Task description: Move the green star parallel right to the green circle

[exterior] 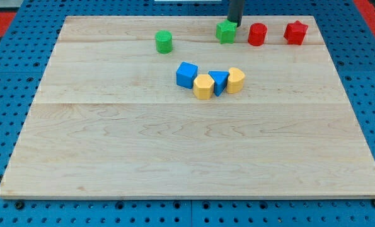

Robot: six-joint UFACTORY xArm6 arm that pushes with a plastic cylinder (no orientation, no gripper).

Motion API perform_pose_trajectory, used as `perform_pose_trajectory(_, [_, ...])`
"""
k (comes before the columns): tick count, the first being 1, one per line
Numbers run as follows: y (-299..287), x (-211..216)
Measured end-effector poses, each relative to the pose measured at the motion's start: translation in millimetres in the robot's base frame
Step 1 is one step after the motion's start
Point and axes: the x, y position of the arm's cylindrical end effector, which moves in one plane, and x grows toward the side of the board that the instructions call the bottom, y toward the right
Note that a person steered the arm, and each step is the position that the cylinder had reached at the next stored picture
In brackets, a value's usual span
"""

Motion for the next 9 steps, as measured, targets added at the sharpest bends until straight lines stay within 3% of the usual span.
perform_pose_trajectory(2, [-22.0, 12.9])
perform_pose_trajectory(3, [-25.1, -3.8])
perform_pose_trajectory(5, [-133.1, -8.9])
perform_pose_trajectory(7, [-217.4, 55.6])
perform_pose_trajectory(8, [-182.6, 99.7])
perform_pose_trajectory(9, [-152.2, 114.3])
